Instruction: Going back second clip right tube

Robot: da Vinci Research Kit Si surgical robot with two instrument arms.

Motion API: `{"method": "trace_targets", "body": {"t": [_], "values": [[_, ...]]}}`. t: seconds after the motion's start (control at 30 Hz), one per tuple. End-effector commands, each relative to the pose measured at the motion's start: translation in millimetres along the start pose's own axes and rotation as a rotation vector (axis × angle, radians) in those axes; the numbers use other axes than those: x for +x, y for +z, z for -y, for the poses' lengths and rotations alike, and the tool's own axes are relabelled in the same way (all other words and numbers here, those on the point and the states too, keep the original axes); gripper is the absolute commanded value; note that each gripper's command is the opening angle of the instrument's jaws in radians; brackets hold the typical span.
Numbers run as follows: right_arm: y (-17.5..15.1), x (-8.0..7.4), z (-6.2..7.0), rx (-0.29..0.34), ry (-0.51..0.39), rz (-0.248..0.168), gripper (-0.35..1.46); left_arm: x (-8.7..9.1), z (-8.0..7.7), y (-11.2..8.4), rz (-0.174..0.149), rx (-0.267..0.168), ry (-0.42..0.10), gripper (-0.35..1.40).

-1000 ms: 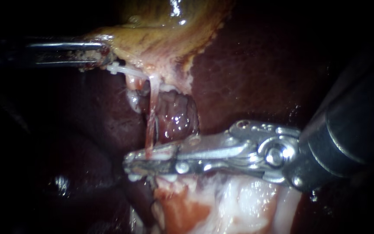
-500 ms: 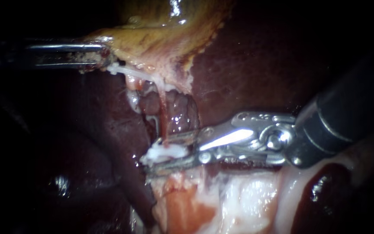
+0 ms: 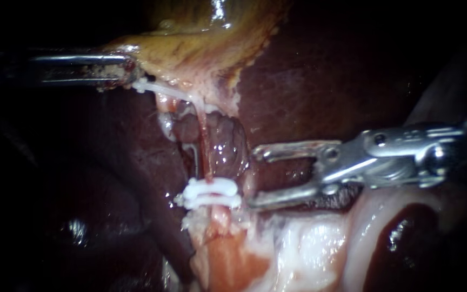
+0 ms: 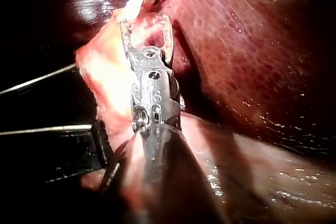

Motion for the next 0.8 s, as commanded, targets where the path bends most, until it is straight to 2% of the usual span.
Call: {"method": "trace_targets", "body": {"t": [0.03, 0.33, 0.47, 0.57, 0.67, 0.8], "values": [[-0.7, 0.0, -0.1, -0.002, -0.005, 0.000, 0.50, 0.0, 0.0, 0.1, 0.000, 0.000, 0.000, -0.35], [-3.5, -1.0, 0.2, 0.004, -0.054, -0.001, 0.50, -0.6, 0.1, 1.1, -0.002, 0.005, 0.004, -0.35], [-3.6, -1.0, 0.3, 0.008, -0.060, -0.001, 0.50, -2.3, 0.5, 2.8, -0.005, 0.002, 0.014, -0.35], [-3.6, -1.0, 0.4, 0.008, -0.066, -0.001, 0.50, -4.3, 1.0, 4.6, 0.011, -0.006, 0.009, -0.35], [-3.6, -1.0, 0.4, 0.008, -0.067, -0.001, 0.50, -5.5, 1.2, 5.6, 0.022, -0.013, 0.004, -0.35], [-3.7, -1.0, 0.5, 0.008, -0.072, -0.001, 0.50, -5.6, 1.0, 5.8, 0.026, -0.015, 0.000, -0.35]]}}
